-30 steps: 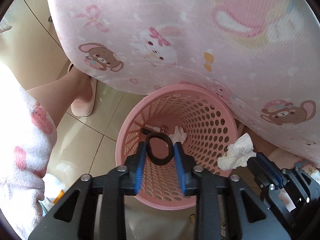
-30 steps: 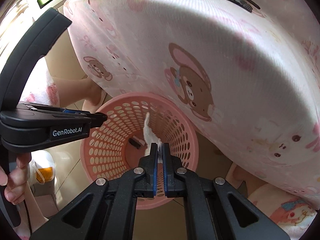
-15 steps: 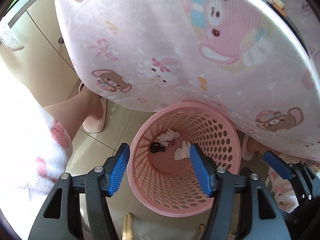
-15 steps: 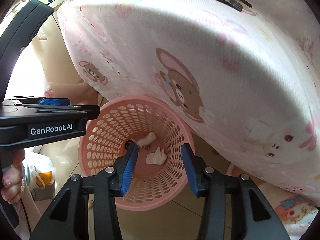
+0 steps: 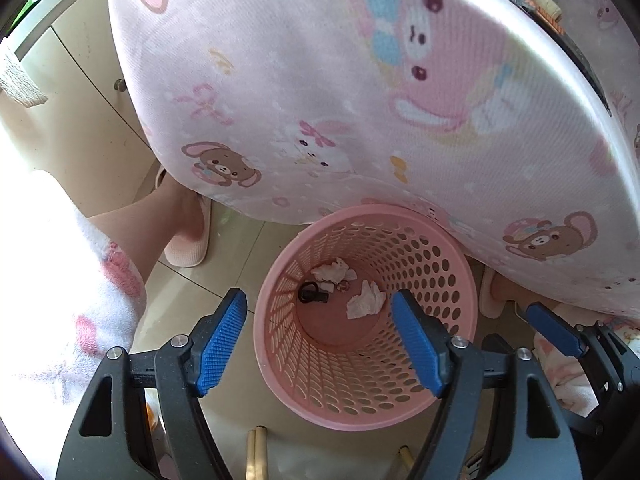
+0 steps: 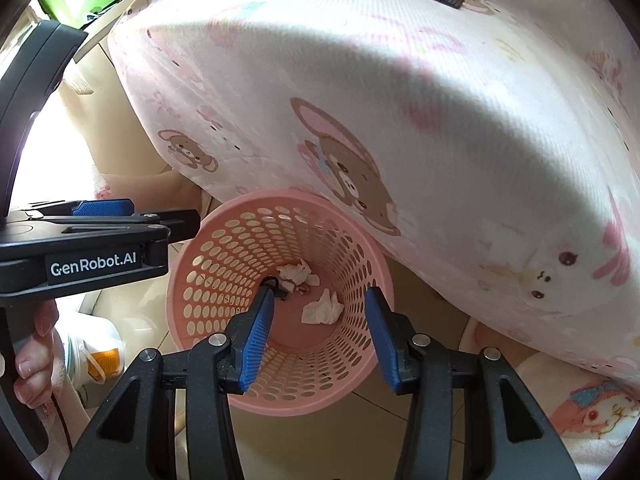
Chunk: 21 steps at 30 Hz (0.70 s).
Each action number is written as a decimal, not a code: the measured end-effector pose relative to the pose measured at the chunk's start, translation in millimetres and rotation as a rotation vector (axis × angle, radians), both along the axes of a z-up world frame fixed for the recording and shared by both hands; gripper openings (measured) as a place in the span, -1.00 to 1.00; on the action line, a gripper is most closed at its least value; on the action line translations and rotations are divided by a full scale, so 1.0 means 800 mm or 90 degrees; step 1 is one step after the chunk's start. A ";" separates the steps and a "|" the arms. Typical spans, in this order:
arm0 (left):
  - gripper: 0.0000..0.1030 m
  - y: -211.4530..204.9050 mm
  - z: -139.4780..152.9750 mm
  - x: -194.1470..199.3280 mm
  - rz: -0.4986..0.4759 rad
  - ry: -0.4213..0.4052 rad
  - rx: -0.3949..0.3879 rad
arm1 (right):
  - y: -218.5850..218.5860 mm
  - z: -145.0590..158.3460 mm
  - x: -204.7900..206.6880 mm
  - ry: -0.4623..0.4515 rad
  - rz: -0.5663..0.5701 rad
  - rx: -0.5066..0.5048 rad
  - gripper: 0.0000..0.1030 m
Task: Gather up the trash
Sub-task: 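Raise both open grippers back up toward the sheet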
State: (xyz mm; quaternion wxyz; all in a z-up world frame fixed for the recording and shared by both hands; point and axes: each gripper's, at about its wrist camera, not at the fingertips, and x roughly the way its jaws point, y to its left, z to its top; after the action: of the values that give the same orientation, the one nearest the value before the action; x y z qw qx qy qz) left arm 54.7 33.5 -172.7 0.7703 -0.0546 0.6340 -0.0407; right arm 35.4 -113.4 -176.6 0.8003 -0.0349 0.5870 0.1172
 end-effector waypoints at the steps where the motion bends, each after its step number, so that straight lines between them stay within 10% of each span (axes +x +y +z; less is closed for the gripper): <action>1: 0.37 0.000 0.000 0.000 -0.005 0.007 -0.015 | -0.001 0.000 0.001 0.002 -0.004 0.006 -0.03; 6: -0.97 0.005 -0.010 0.000 -0.003 0.051 -0.101 | -0.012 -0.002 0.007 0.032 -0.031 0.054 -0.03; 14: -1.00 -0.002 0.007 -0.002 -0.002 0.022 -0.097 | -0.015 0.008 0.008 0.027 -0.039 0.080 -0.03; 21: -0.83 -0.003 0.079 -0.019 -0.034 -0.162 -0.016 | -0.017 0.075 -0.021 -0.126 -0.008 0.107 -0.03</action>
State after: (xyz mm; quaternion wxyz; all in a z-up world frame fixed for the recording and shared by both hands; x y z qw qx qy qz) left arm 39.7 31.3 -109.8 0.8423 -0.0415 0.5321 -0.0757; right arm 18.8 -126.8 -116.4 0.8552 0.0242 0.4933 0.1570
